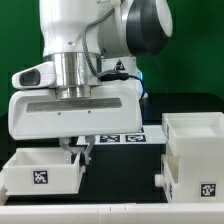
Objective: Assemble drawer
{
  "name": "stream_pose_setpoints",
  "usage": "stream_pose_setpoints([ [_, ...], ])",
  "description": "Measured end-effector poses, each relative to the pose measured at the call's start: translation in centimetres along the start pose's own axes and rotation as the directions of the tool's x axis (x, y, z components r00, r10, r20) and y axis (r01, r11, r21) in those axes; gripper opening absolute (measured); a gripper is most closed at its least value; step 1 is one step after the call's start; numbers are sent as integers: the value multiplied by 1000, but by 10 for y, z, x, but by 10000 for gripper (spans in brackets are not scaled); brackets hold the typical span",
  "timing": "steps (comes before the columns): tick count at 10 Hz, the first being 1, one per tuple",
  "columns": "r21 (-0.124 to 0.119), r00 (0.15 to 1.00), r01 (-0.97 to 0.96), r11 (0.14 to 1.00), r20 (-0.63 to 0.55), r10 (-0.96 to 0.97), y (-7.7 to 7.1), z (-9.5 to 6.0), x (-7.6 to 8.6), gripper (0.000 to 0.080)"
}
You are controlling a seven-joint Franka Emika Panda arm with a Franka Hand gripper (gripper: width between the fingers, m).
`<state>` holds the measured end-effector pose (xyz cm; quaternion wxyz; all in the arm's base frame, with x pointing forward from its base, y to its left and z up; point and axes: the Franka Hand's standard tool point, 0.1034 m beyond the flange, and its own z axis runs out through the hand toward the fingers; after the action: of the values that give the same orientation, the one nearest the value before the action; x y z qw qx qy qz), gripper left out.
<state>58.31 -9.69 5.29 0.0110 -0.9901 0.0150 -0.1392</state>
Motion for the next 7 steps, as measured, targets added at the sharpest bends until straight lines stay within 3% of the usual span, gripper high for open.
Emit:
stream_pose_setpoints([
  [2,-1,999,34,999,0,-34,-1,-1,0,39],
  [5,0,972,236,972,-14,-236,-7,-13,1,39],
  [7,-23,920,391,920,-21,-391,2,-15,3,39],
])
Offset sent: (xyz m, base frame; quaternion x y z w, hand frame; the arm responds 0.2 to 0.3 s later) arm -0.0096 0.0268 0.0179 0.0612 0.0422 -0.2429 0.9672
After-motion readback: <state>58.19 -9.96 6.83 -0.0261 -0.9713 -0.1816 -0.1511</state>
